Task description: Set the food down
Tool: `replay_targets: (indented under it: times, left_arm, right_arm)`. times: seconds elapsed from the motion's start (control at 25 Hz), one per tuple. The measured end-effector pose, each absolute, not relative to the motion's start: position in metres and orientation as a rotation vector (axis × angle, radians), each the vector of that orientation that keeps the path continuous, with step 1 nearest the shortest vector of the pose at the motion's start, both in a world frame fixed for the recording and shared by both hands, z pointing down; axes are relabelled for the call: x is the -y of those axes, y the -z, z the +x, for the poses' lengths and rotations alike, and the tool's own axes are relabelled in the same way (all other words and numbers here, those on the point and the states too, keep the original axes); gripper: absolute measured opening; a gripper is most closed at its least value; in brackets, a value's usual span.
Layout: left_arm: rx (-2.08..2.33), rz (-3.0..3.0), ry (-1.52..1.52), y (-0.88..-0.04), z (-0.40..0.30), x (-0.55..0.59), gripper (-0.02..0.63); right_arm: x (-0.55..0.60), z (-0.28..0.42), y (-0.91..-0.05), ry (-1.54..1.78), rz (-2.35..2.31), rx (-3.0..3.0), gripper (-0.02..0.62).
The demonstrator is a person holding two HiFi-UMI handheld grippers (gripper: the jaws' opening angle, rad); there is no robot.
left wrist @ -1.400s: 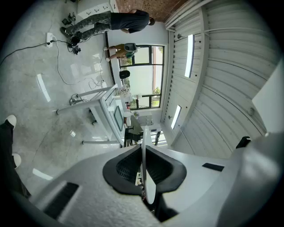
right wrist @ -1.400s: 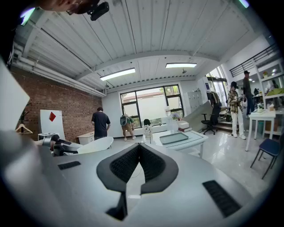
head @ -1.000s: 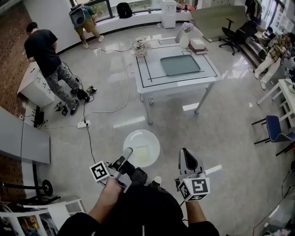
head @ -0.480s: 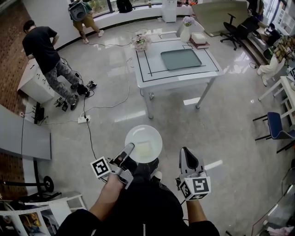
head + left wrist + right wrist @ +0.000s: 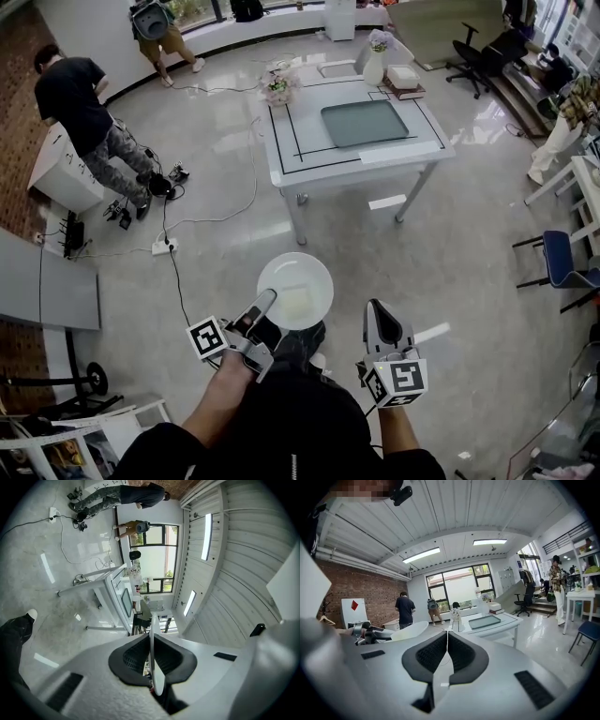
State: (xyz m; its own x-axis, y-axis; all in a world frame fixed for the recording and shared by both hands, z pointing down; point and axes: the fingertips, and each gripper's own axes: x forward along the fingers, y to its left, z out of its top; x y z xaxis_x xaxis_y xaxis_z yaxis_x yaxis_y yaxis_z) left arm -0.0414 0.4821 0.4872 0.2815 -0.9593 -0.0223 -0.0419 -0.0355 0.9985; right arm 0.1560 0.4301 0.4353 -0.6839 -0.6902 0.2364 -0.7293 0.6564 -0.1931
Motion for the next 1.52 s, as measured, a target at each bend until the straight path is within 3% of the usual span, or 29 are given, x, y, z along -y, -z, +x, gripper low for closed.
replay_targets:
  times: [0.88,1.52]
  left_arm:
    - [0.971,1.342,0.964,-0.507,-0.103,-0.273,0.020]
    - [0.971,1.337,0.943,-0.514,-0.136,-0.212,0.020]
  right_arm:
    - [-0.227,0.075,-0.434,-0.406,1.151,2.637,0.012]
    - [-0.175,0.043,-0.444,-0.426,1.144,2.572,0.012]
